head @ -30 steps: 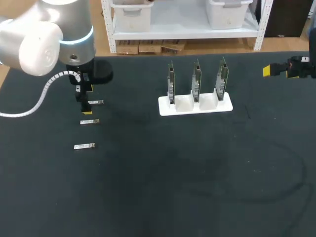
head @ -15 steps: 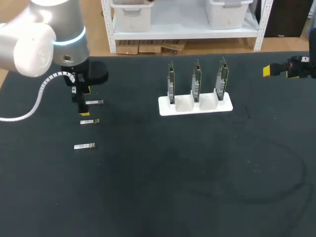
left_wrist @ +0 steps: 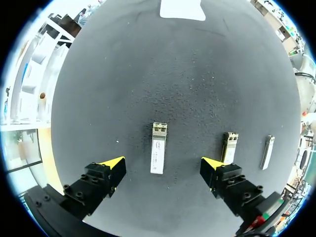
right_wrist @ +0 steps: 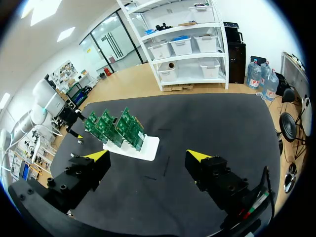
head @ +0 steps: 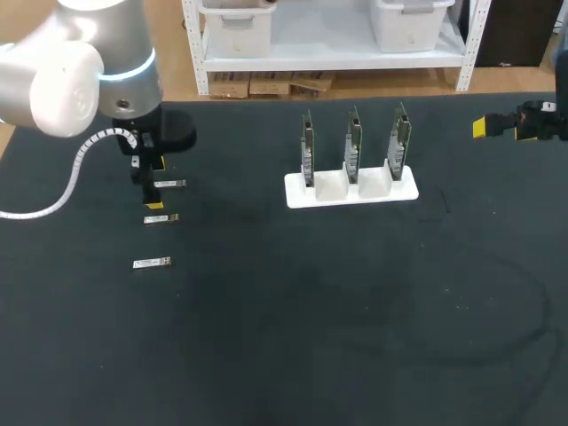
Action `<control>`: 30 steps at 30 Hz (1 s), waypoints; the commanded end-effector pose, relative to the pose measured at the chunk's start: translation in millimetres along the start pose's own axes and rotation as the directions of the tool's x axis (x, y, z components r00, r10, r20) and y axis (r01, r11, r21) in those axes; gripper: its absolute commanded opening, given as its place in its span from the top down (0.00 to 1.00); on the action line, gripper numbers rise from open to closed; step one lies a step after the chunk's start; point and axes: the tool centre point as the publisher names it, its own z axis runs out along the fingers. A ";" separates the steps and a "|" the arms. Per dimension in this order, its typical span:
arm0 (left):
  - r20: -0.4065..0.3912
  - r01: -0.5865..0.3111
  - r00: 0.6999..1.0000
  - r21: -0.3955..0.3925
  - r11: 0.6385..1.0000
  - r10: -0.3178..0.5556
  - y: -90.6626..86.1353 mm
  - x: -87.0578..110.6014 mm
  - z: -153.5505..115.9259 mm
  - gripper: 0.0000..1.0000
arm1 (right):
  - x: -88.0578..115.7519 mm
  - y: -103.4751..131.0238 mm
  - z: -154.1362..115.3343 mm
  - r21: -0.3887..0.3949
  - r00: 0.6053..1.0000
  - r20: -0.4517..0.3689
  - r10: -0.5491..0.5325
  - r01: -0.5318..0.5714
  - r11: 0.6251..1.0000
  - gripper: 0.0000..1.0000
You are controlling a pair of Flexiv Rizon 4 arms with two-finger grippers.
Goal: Pick up the optical module with the left hand, and insert it into the network port with the right hand.
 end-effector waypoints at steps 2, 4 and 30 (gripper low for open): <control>-0.003 0.005 1.000 0.016 1.000 -0.005 5.0 0.1 2.9 0.00 | 0.0 0.0 0.0 0.000 1.000 0.000 0.000 0.000 1.000 0.00; -0.004 0.007 1.000 0.019 1.000 -0.007 4.2 0.3 3.9 0.00 | 0.0 0.0 0.0 0.000 1.000 0.000 0.000 0.000 1.000 0.00; -0.004 0.035 0.999 0.050 0.998 -0.035 -0.5 0.4 9.7 1.00 | 0.0 0.0 0.0 0.000 1.000 0.000 0.000 0.000 1.000 0.00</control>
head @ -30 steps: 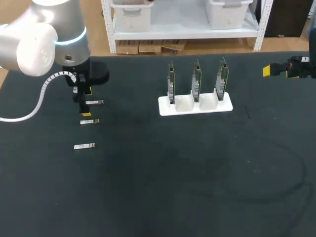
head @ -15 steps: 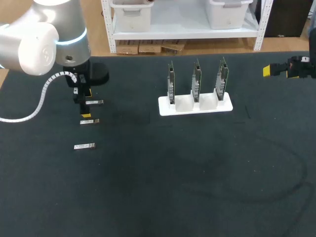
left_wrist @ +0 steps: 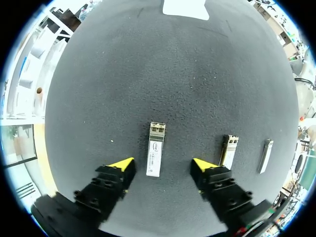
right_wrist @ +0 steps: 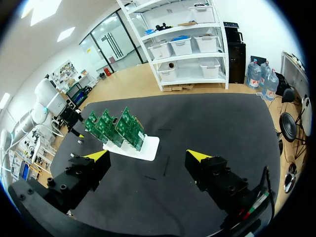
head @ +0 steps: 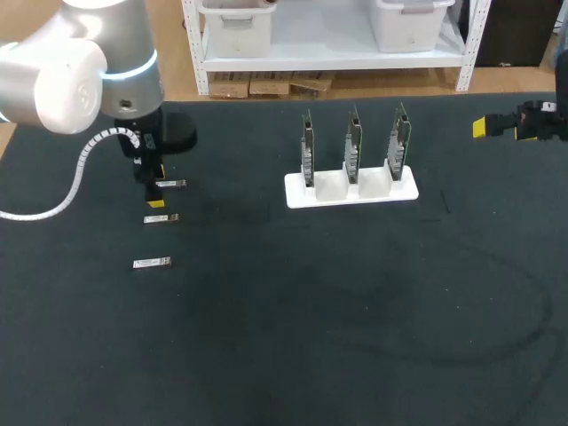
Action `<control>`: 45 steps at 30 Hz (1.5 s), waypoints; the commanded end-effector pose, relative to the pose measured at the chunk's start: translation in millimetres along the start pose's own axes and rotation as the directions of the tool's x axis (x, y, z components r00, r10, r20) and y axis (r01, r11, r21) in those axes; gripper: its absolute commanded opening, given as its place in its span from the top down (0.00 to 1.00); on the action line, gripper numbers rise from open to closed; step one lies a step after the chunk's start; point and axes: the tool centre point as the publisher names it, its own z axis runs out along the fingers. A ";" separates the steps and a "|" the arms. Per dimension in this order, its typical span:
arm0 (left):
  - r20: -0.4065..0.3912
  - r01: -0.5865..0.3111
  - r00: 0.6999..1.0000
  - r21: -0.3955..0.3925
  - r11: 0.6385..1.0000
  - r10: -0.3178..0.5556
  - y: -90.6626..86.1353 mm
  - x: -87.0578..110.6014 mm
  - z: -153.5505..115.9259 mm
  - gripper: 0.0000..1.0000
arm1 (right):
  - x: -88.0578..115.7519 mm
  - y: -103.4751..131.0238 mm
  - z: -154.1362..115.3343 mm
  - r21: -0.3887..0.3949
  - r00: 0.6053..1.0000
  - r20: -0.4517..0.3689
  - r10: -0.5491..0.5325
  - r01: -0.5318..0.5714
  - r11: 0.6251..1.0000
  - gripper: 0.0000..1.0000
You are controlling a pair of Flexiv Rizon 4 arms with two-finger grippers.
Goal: Pick up the optical module with the left hand, and insert it into the network port with the right hand.
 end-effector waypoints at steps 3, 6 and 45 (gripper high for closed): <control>0.000 0.001 1.000 0.013 1.000 -0.001 2.9 0.3 4.0 1.00 | 0.0 0.0 0.0 0.000 1.000 0.000 0.000 0.000 1.000 0.00; 0.002 0.002 1.000 0.016 1.000 -0.002 2.4 0.3 4.3 1.00 | 0.0 0.0 0.0 0.000 1.000 0.000 0.000 0.000 1.000 0.00; 0.536 0.146 0.843 -0.144 0.979 -0.047 0.4 -7.9 -148.9 1.00 | 0.0 0.0 0.0 0.000 1.000 0.000 0.000 0.000 1.000 0.00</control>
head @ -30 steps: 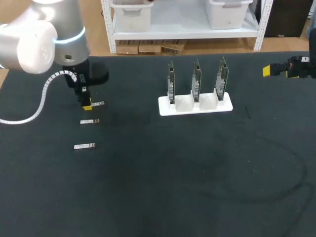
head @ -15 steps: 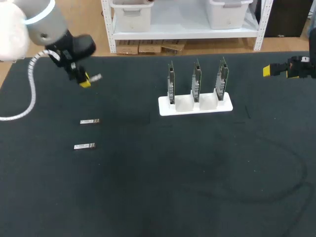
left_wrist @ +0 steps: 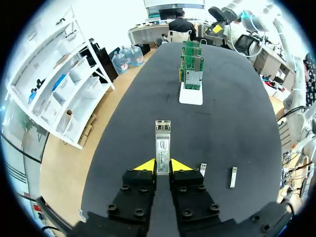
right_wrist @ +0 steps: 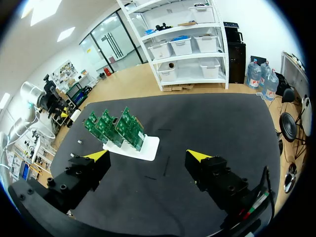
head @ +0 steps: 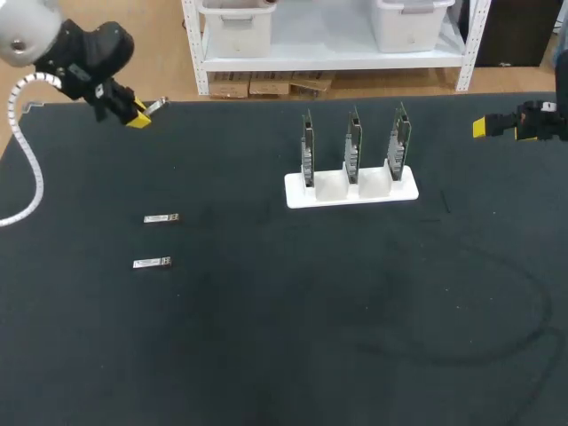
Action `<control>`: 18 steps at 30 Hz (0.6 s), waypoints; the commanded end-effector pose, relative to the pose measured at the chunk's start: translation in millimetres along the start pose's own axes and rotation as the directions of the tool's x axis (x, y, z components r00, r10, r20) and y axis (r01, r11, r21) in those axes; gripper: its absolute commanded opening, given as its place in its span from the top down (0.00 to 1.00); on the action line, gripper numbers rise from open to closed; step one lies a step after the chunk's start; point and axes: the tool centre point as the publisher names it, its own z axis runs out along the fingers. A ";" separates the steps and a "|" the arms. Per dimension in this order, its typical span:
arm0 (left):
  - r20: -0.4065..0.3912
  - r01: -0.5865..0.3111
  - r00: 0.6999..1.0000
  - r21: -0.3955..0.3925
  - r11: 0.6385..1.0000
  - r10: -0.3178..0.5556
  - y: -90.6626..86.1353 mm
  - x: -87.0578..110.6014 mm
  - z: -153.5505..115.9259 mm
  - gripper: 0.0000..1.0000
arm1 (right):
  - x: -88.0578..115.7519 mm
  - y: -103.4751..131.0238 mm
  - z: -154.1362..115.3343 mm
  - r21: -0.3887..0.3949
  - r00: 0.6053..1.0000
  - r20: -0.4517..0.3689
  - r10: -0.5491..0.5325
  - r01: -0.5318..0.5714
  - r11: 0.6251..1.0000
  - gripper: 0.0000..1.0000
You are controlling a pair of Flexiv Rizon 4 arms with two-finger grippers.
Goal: Pick up the optical module with the left hand, and insert it into the network port with the right hand.
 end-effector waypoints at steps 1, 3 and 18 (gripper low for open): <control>0.036 -0.003 0.999 -0.018 1.000 0.004 -4.0 2.9 -0.2 1.00 | 0.0 0.0 0.0 0.000 1.000 0.000 0.000 0.000 1.000 0.00; 0.036 -0.003 0.999 -0.018 1.000 0.004 -4.0 2.9 -0.2 1.00 | 0.0 0.0 0.0 0.000 1.000 0.000 0.000 0.000 1.000 0.00; 0.343 -0.153 0.930 0.042 0.987 0.130 6.9 -88.7 3.3 1.00 | 0.0 0.0 0.0 0.000 1.000 0.000 0.000 0.000 1.000 0.00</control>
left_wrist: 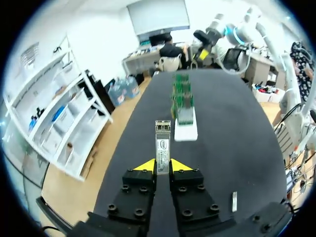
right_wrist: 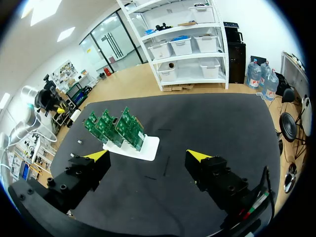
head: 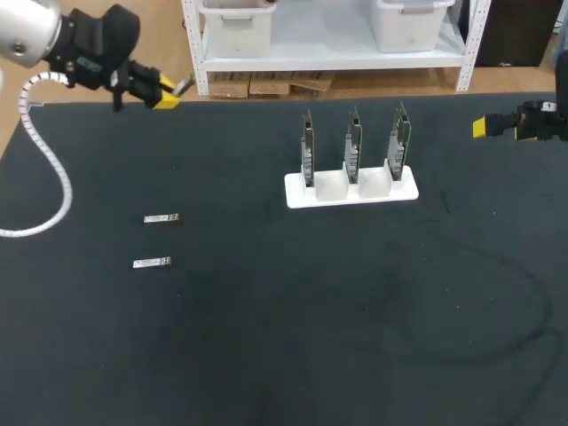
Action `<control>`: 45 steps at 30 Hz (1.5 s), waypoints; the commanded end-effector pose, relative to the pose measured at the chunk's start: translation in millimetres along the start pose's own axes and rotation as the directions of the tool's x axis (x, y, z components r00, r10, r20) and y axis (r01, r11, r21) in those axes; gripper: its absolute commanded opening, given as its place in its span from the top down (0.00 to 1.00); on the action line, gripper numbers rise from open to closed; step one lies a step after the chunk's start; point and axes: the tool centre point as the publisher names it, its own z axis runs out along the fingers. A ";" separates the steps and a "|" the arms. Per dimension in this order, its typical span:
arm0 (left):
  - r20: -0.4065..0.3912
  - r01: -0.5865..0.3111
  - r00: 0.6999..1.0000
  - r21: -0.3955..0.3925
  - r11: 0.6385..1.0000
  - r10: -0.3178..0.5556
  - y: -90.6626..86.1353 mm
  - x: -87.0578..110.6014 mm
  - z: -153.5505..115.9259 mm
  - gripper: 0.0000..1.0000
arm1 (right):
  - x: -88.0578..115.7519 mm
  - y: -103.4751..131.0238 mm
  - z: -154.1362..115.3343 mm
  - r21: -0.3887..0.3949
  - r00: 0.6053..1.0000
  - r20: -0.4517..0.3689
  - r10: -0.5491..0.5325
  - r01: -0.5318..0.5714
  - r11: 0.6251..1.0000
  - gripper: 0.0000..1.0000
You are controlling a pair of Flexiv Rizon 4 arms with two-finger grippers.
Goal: Pick up the optical module with the left hand, and insert it into the network port with the right hand.
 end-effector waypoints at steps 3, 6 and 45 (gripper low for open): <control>0.126 -0.051 0.991 0.079 0.996 0.040 20.4 -16.4 11.9 1.00 | 0.0 0.0 0.0 0.000 1.000 0.000 0.000 0.000 1.000 0.00; 0.106 -0.074 0.992 0.088 0.993 0.064 21.3 -20.2 12.1 1.00 | 0.0 0.0 0.0 0.000 1.000 0.000 0.000 0.000 1.000 0.00; 0.545 -0.027 0.838 0.110 0.994 -0.037 -14.5 -108.1 72.4 1.00 | 0.0 0.0 0.0 0.000 1.000 0.000 0.000 0.000 1.000 0.00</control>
